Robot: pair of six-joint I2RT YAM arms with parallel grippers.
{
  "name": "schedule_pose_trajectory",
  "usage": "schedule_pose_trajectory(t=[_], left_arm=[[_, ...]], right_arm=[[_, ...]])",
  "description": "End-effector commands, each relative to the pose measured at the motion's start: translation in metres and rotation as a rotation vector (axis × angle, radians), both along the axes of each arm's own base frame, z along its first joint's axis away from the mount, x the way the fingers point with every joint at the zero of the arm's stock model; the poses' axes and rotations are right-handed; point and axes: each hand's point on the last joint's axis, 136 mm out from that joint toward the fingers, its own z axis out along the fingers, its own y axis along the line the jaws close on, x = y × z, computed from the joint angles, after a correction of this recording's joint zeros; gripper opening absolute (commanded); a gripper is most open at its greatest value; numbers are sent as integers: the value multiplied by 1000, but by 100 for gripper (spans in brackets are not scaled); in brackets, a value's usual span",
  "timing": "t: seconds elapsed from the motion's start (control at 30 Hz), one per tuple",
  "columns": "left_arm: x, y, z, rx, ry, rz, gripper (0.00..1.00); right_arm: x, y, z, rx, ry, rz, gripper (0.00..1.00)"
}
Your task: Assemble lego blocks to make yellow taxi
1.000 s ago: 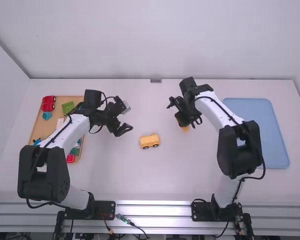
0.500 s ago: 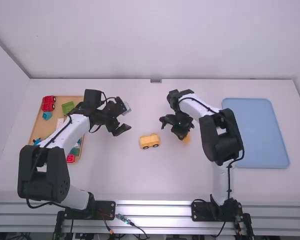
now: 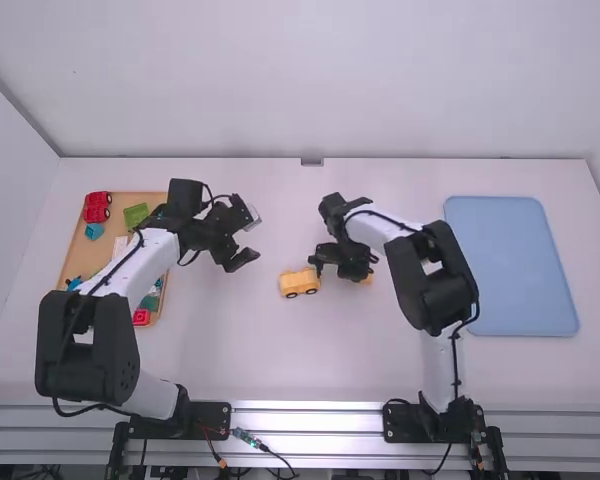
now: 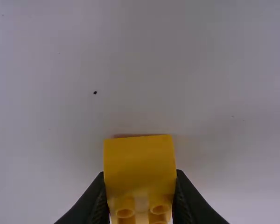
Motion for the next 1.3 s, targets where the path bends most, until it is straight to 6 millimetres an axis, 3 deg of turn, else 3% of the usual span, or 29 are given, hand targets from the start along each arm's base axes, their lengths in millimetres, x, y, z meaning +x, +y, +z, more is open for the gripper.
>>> schedule_pose_trajectory(t=[0.0, 0.1, 0.37, 0.43, 0.57, 1.13, 1.27], left_arm=[[2, 2, 8, 13, -17, 13, 99], [0, 2, 7, 12, -8, 12, 99], [0, 2, 7, 11, -7, 11, 99], [0, 1, 7, 10, -6, 12, 99], [1, 2, 8, -1, 1, 31, 99], [-5, 1, 4, 1, 32, 28, 99], [-17, -5, 2, 3, 37, -63, 99]], right_arm=[[-3, 7, -2, 72, 14, 5, 0], [2, 9, -2, 83, -36, -30, 0], [-13, 15, 3, 148, -90, 42, 0], [-24, 16, 14, 183, -83, 51, 0], [-26, 19, 24, 243, -93, 69, 0], [-27, 16, 17, 252, -101, 51, 0], [-28, 16, 17, 252, -95, 52, 0]])
